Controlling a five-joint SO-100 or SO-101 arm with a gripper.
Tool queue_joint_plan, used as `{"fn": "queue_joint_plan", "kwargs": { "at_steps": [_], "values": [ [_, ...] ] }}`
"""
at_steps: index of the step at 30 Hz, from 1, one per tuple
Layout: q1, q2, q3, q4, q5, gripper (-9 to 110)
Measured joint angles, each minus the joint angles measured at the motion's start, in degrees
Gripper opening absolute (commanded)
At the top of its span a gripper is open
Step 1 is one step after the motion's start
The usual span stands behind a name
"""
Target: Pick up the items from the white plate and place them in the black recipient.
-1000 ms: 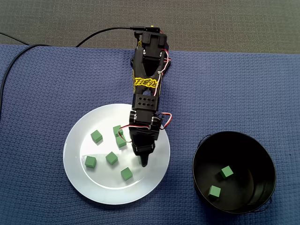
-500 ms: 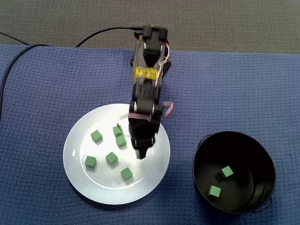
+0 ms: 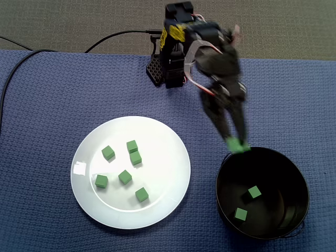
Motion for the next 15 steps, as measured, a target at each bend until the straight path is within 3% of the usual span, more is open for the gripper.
{"fn": "queue_joint_plan", "kwargs": {
  "at_steps": [10,11,13,15],
  "values": [
    [-5.36,-37.44,-14.77,4.48,-9.4,1],
    [-5.8,-39.29,-14.85,4.57,-9.67,6],
    [-6.42,-41.13,-14.85,4.83,-9.67,26],
    [-6.94,-41.57,-15.03,5.27,-9.67,33]
  ]
}}
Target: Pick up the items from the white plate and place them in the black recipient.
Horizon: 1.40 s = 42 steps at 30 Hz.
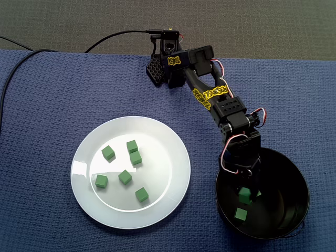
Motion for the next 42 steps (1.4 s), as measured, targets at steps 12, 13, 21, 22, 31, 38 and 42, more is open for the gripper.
{"fn": "queue_joint_plan", "kwargs": {
  "at_steps": [12,13,21,22,31,38,42],
  "values": [
    [4.13,23.73,3.6,22.15,-22.94,23],
    [5.98,27.33,4.48,25.93,-27.25,23],
    [28.39,38.06,6.33,44.65,-63.72,20],
    [31.46,38.06,7.29,44.65,-67.41,20],
    [45.26,33.13,20.3,44.65,-82.88,17],
    [50.27,26.89,28.65,42.71,-86.4,21],
    [50.8,23.64,30.85,39.9,-87.19,24]
  ]
}}
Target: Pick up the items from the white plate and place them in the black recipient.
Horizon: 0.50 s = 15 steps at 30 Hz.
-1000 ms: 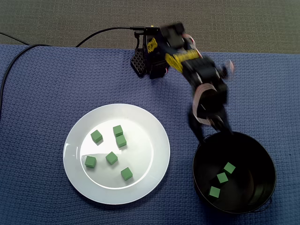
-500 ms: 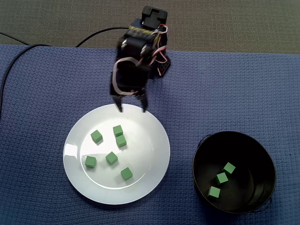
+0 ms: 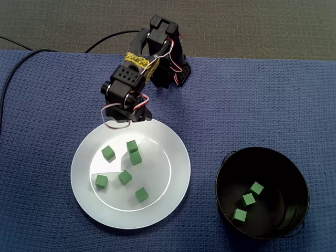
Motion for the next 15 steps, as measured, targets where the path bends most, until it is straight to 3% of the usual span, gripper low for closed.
{"fn": "queue_joint_plan", "kwargs": {
  "at_steps": [15],
  "values": [
    [0.26,-12.13,0.26,-15.64,0.0,25]
  ]
}}
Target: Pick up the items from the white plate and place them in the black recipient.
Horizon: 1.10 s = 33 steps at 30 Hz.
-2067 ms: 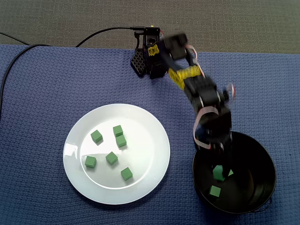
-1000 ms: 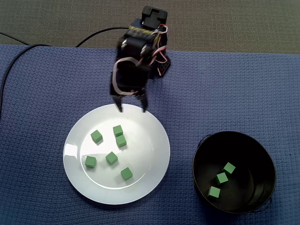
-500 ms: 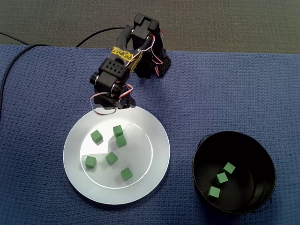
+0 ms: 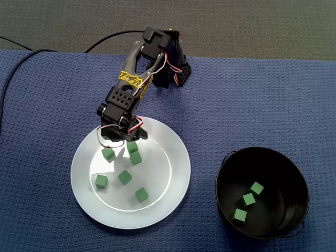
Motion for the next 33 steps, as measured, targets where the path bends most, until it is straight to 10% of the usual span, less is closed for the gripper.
{"fn": "queue_joint_plan", "kwargs": {
  "at_steps": [33],
  "values": [
    [-1.93,-0.44,7.12,-11.87,7.12,0]
  ]
}}
